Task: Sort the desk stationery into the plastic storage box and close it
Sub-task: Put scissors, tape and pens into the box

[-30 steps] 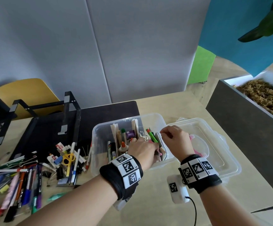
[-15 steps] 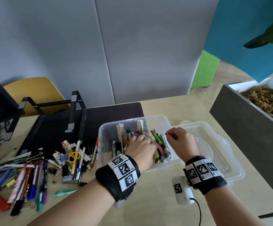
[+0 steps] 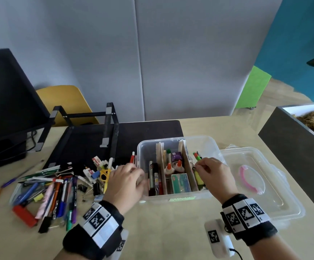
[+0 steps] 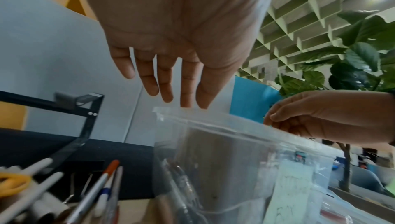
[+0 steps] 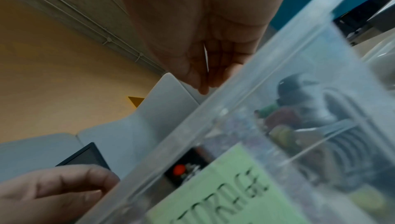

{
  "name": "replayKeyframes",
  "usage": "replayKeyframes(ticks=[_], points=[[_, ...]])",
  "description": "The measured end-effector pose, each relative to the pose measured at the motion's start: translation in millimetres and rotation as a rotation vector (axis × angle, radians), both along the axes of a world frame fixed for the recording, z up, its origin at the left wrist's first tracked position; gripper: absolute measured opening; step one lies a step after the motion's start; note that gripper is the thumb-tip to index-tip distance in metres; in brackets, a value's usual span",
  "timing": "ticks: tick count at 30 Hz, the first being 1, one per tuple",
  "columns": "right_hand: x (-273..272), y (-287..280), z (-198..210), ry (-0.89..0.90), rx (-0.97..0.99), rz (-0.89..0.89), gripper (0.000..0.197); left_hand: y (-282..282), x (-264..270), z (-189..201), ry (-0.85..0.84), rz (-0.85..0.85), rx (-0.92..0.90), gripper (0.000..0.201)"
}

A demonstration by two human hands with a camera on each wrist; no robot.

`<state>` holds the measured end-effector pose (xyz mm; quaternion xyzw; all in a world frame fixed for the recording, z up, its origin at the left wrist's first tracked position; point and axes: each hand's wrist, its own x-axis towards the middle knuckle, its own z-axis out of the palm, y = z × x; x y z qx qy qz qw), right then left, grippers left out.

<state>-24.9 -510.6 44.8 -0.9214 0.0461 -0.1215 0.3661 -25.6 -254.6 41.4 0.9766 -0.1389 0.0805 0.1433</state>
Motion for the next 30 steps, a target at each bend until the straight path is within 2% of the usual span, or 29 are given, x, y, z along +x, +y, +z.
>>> replayKeyframes(ticks=[8, 14, 17, 21, 23, 26, 28, 30], points=[[-4.2, 85.0, 16.5, -0.051, 0.023, 0.218, 0.010, 69.7, -9.2, -11.7, 0.037, 0.086, -0.074, 0.013], [1.1, 165.2, 13.1, 0.043, -0.003, 0.400, 0.008, 140.8, -30.1, -29.2, 0.294, 0.178, -0.003, 0.030], [8.1, 200.8, -2.3, 0.165, -0.046, 0.440, 0.011, 175.9, -34.1, -33.9, 0.393, 0.222, 0.071, 0.029], [20.1, 239.0, -27.5, 0.354, -0.088, 0.399, 0.022, 215.2, -32.4, -41.2, 0.467, 0.307, 0.078, 0.023], [28.6, 252.3, -42.0, 0.393, -0.081, 0.348, 0.025, 233.6, -28.6, -49.8, 0.487, 0.389, -0.006, 0.026], [41.6, 268.2, -60.2, 0.403, -0.066, 0.242, 0.023, 264.4, -21.2, -64.7, 0.482, 0.594, -0.075, 0.036], [50.3, 276.4, -67.7, 0.396, -0.081, 0.174, 0.027, 281.0, -17.9, -72.8, 0.487, 0.693, -0.049, 0.052], [58.0, 283.3, -71.5, 0.411, -0.106, 0.141, 0.032, 293.4, -15.4, -78.5, 0.493, 0.808, -0.092, 0.057]])
